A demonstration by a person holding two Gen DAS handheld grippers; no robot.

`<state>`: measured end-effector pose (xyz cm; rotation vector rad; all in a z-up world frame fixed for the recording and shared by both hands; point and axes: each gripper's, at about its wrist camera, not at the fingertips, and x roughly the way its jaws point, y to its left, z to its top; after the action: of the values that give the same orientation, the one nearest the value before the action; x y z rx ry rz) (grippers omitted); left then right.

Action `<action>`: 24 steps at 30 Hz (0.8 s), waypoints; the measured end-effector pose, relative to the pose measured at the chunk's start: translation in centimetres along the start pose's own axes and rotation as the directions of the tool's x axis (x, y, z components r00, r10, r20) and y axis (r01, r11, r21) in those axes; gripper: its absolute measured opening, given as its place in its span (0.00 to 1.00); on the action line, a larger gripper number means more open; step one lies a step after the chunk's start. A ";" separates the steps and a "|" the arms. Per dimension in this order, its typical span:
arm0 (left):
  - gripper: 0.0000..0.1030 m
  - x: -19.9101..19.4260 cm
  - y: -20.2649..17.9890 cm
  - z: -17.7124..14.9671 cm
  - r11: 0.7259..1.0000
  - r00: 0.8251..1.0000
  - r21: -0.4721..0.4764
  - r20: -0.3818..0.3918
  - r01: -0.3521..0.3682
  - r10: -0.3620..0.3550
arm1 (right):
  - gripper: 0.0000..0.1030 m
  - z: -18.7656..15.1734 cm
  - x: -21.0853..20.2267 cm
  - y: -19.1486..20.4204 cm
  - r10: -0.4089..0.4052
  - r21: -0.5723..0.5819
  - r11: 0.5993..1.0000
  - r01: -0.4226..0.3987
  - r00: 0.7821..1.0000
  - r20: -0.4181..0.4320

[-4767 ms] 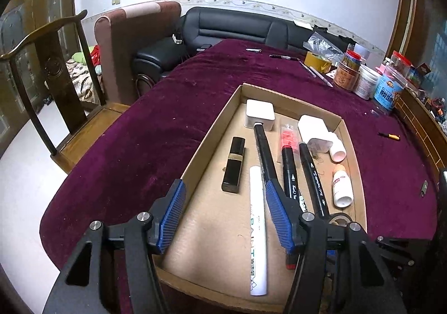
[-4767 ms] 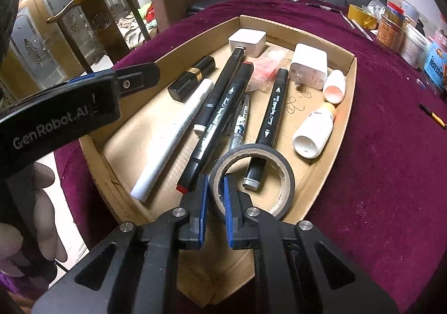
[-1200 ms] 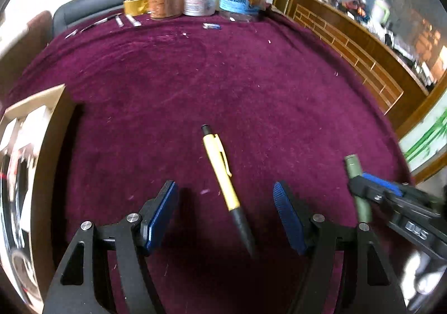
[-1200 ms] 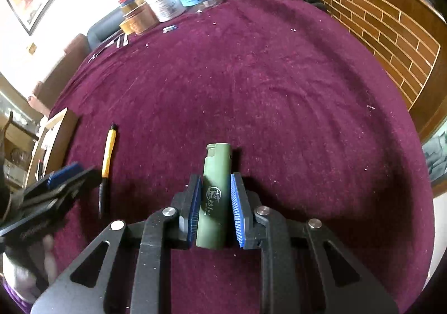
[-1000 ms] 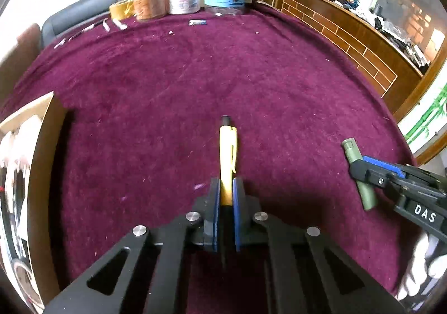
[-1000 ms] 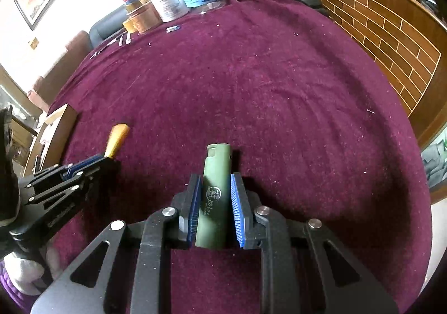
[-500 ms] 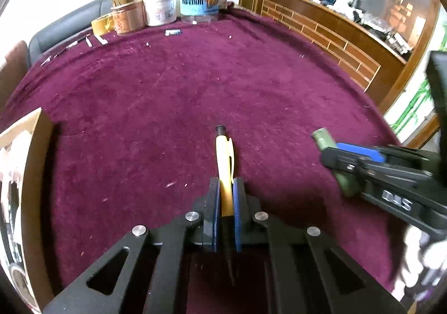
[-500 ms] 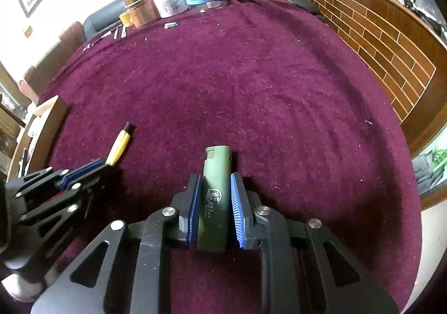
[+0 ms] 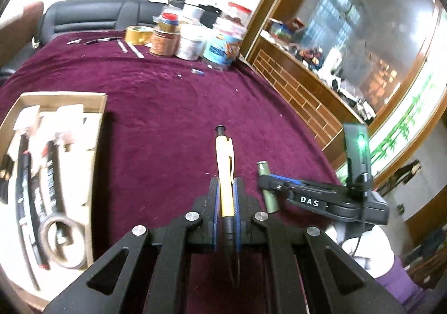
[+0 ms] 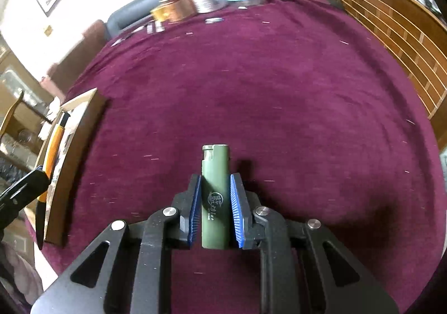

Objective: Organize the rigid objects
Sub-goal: 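Carry the yellow pen and green lighter over the box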

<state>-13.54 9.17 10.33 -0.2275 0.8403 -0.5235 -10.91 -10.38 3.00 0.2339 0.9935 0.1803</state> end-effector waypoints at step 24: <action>0.06 -10.9 17.3 -4.3 0.923 0.965 -0.336 0.116 -0.185 0.235 | 0.18 -1.0 1.1 17.5 0.217 -0.281 0.932 -0.229 0.973 -0.073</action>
<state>-16.77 29.62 7.78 -0.4677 0.7851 -0.1599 -11.89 6.84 6.44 0.0750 0.9671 0.5365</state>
